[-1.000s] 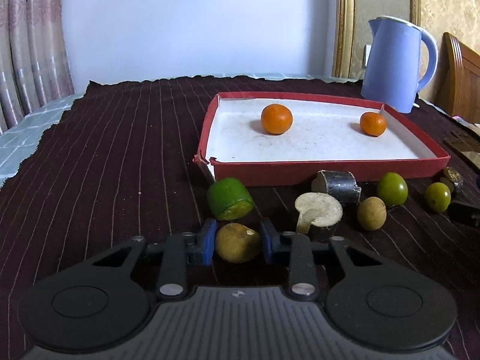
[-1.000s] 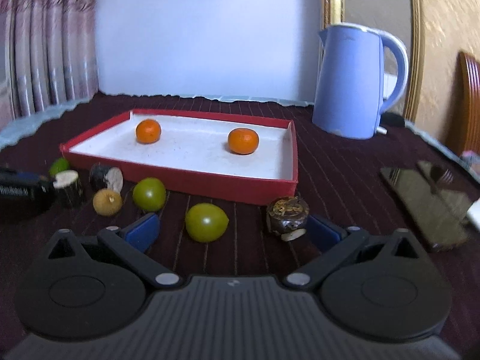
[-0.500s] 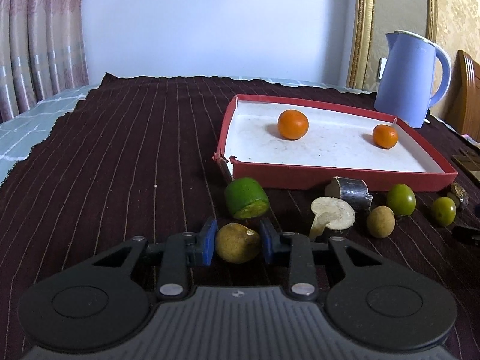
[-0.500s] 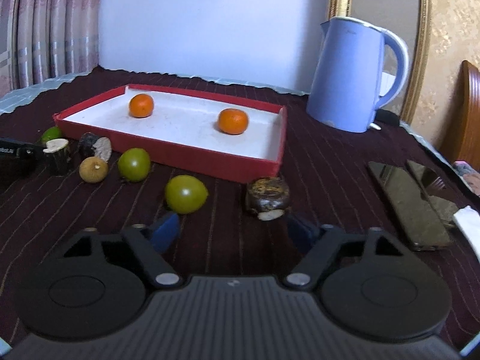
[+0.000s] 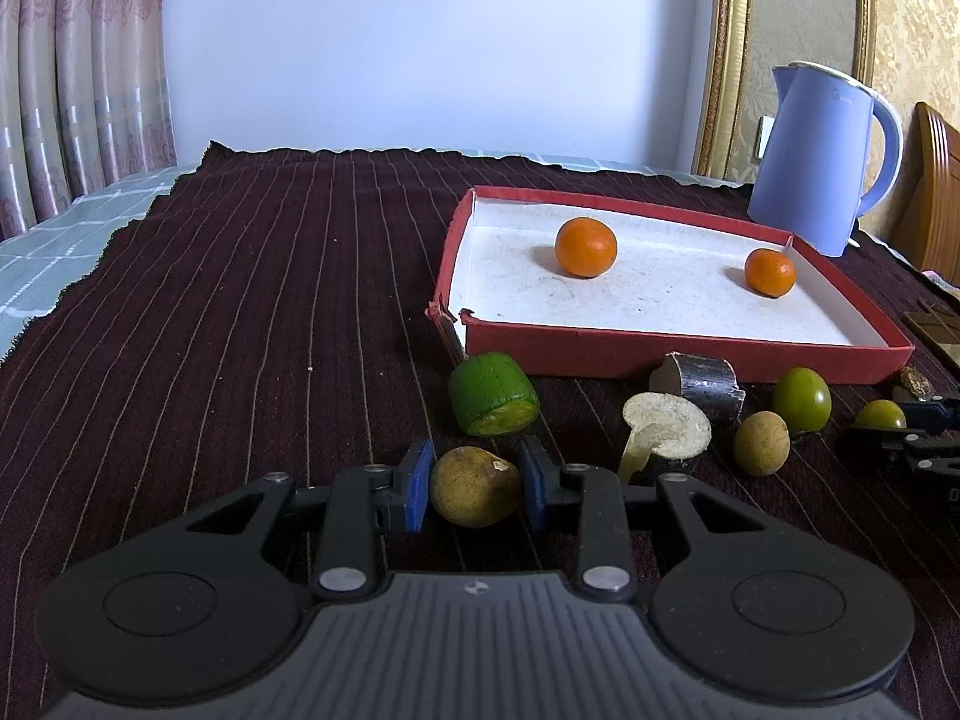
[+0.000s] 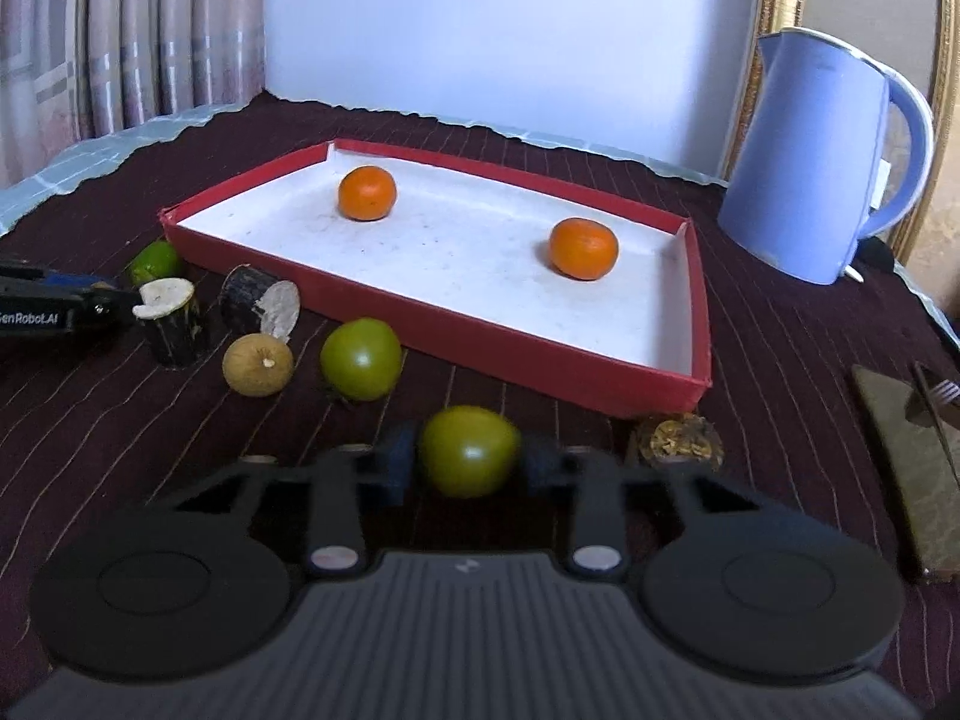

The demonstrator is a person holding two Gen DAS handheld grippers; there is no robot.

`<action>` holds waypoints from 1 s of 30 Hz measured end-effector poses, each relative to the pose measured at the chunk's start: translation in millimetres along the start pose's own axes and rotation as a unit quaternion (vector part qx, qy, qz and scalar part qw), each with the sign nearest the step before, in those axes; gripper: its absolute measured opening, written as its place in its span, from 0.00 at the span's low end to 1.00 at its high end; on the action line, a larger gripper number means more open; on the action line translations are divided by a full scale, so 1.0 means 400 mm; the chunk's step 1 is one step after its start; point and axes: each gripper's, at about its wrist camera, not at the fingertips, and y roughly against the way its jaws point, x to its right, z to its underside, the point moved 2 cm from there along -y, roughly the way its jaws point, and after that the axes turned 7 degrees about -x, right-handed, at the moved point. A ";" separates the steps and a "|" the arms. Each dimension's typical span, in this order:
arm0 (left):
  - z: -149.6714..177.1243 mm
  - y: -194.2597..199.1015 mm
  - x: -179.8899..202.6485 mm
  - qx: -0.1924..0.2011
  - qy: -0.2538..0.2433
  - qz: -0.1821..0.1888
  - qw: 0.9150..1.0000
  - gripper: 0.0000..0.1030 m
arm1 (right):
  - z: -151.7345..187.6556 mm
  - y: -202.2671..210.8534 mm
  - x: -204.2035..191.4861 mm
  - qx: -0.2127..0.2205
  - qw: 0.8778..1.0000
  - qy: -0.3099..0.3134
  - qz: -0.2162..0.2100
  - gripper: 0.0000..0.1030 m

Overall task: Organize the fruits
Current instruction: 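Grasp the yellow-brown round fruit with the left gripper while the right grasps a green fruit, then carry both held fruits over the tray beside the oranges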

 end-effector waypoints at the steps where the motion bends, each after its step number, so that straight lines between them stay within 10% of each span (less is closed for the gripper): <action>1: 0.000 0.000 0.000 0.000 0.000 0.000 1.000 0.30 | 0.003 0.002 0.002 0.002 1.000 -0.007 0.000 0.30; 30: -0.094 0.031 0.193 0.026 -0.039 0.005 0.999 0.30 | -0.028 0.084 0.003 0.083 0.991 -0.098 0.044 0.30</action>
